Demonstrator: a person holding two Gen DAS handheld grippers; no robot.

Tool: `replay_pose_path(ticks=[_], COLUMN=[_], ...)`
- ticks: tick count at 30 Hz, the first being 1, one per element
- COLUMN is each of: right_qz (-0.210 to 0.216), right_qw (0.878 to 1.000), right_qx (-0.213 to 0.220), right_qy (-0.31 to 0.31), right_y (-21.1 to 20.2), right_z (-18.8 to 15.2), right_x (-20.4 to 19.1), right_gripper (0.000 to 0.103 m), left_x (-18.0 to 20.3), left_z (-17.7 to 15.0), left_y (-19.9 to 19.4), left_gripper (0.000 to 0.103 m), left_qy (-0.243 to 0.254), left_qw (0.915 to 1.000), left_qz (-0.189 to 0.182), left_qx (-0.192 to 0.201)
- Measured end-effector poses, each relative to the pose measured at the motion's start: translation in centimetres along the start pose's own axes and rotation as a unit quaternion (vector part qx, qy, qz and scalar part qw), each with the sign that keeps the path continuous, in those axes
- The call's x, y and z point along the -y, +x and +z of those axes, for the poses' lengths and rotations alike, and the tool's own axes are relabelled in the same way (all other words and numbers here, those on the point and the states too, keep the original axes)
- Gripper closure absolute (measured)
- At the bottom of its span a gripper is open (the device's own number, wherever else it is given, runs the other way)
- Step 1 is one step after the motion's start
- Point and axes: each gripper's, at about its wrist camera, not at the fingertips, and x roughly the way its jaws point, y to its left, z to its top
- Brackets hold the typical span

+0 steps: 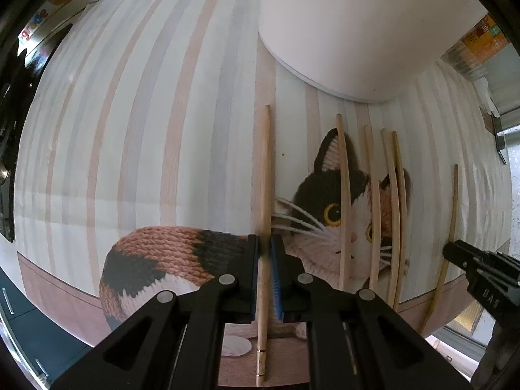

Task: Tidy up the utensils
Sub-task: 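Move both tools back to the mat and grasp one chopstick each, then lift the left tool's chopstick over the holder while the right tool carries its own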

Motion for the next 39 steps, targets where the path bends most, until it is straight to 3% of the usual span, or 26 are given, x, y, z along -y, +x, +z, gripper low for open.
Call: replay_pose_path(ticks=[5,7,14,22,28,33,39], right_qz=[-0.015,-0.029,-0.067,-0.034,-0.04,-0.026,-0.021], right_qw=[1.0,0.999,0.995,0.998,0.998,0.999,0.996], right_qx=[0.009,0.016,0.023,0.013,0.014,0.031,0.085], right_qy=[-0.015,-0.033,-0.072,-0.042,-0.046,-0.023,-0.01], right_y=[0.2,0.3,0.4,0.3,0.1,-0.1,-3.0], right_z=[-0.7,-0.6,-0.2,0.5,0.4,-0.2,-0.5], right_x=[-0.2,-0.8,-3.2,-1.2,-1.3,-0.9,-0.2], right_gripper=[0.088,0.095,0.095,0.095,0.094,0.096,0.096], left_x=[0.7,0.8,0.8,0.9,1.7,2.0,1.7], left_z=[-0.7,-0.8,-1.1,-0.9,-0.9,-1.0,-0.6], left_y=[0.7,0.6,0.7,0.7,0.6,-1.5,-6.2], left_gripper=[0.096,0.096,0.096,0.095,0.099,0.099,0.099], left_qy=[0.0,0.002,-0.001,0.004,0.011,0.014,0.002], left_qw=[1.0,1.0,1.0,0.9999,0.9992,0.9957,0.9873], left_qz=[0.002,0.004,0.004,0.012,0.034,0.068,0.09], left_qx=[0.003,0.003,0.006,0.007,0.018,0.062,0.131])
